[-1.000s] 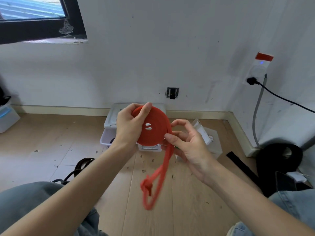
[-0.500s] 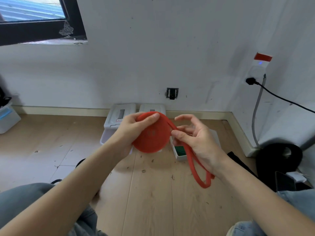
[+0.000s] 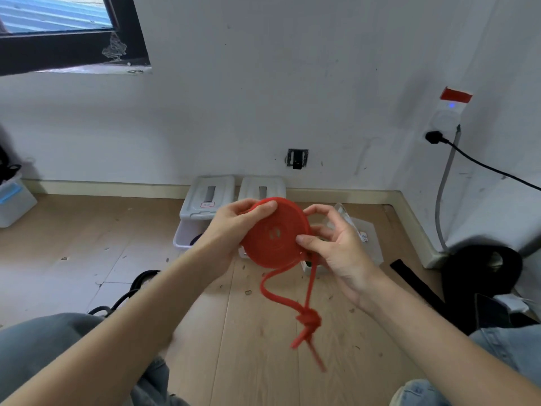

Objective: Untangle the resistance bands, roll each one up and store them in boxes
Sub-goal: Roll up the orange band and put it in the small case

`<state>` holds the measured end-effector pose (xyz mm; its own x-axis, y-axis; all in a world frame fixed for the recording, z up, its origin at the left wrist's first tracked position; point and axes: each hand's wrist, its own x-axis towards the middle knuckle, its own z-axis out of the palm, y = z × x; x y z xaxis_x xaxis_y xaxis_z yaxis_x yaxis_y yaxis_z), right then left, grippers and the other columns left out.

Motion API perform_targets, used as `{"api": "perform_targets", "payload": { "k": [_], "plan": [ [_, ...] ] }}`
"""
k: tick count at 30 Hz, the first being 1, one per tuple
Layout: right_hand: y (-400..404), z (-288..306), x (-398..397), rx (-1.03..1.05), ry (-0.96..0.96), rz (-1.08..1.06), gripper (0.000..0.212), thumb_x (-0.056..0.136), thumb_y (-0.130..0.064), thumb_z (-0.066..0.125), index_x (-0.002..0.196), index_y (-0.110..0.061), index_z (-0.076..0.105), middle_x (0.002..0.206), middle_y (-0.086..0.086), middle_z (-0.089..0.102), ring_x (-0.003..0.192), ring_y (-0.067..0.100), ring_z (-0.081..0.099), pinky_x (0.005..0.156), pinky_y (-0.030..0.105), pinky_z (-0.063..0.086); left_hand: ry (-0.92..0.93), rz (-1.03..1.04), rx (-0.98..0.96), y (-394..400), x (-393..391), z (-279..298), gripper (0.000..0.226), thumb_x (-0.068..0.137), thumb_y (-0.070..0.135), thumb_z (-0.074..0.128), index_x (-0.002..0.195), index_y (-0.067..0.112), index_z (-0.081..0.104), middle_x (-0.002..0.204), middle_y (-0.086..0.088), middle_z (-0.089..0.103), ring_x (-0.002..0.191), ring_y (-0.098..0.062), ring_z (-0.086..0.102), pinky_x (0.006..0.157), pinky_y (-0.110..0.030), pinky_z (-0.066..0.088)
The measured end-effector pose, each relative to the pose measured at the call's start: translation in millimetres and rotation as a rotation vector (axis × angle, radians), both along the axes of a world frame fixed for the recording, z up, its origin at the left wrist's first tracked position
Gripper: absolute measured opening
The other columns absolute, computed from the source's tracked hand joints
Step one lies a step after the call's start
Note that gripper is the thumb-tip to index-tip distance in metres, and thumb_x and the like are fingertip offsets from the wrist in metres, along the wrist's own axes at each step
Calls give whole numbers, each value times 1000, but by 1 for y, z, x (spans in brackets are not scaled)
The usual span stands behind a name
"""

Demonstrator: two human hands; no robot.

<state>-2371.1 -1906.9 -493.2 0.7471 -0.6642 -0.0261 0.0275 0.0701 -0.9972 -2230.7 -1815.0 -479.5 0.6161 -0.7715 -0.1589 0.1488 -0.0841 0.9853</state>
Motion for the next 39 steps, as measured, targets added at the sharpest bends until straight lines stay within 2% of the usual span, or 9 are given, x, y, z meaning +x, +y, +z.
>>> {"api": "perform_targets", "payload": {
  "k": [2,5,11,21,25,30,34,36,39],
  "plan": [
    [-4,3,-3,-110,31,33,35,82,3,66,95,-29,61,88,7,72,82,24,69,67,29,56,-110,-143,60,3,3,3,28,73,39,70,95,20,71,84,0,74,79,-15,70,64,-23,56],
    [-1,2,-3,-183,66,74,35,80,2,68,98,-27,61,90,7,72,88,31,68,79,39,57,-162,-149,98,3,-3,0,24,72,39,73,88,22,73,81,0,74,72,-13,70,58,-22,54],
    [-10,16,-7,23,-11,104,22,79,-6,67,101,-6,64,89,9,74,75,19,71,63,23,56,-145,-109,64,2,4,9,20,74,34,74,86,18,73,80,-5,74,68,-16,70,59,-26,57],
    [-6,4,-4,-365,129,-6,19,81,-5,70,91,-16,60,82,-3,74,80,11,71,84,36,55,-405,-3,79,-2,-1,2,9,75,39,74,77,31,70,70,13,70,65,-3,67,50,-13,48],
    [-8,4,-5,-354,88,2,21,81,-4,69,90,-20,60,81,-3,74,79,11,71,79,31,57,-229,-55,41,-1,-1,4,12,76,30,73,86,24,73,78,4,73,71,-11,69,56,-22,53],
    [1,2,-3,-36,-32,104,36,73,-18,72,102,-18,52,91,10,73,82,24,71,70,26,56,56,51,-122,-2,2,14,7,77,21,72,82,16,72,72,-2,73,64,-12,68,55,-24,55],
    [9,1,1,6,-114,60,31,77,-13,70,96,-17,46,83,6,73,68,18,70,57,19,52,123,230,-184,-4,3,13,4,78,22,72,77,19,71,66,2,72,59,-9,67,51,-24,54],
    [12,-2,1,34,-98,53,31,79,-8,70,94,-20,46,79,3,72,58,12,67,45,15,47,150,230,-165,-5,-2,6,5,79,25,72,78,20,71,69,2,72,63,-12,68,57,-30,57],
    [8,0,-3,13,-10,32,32,79,-7,71,92,-25,48,78,3,72,58,13,66,45,21,47,172,164,-111,-5,-3,1,8,82,26,68,86,20,71,79,-2,72,73,-17,67,67,-36,57]
  ]
}}
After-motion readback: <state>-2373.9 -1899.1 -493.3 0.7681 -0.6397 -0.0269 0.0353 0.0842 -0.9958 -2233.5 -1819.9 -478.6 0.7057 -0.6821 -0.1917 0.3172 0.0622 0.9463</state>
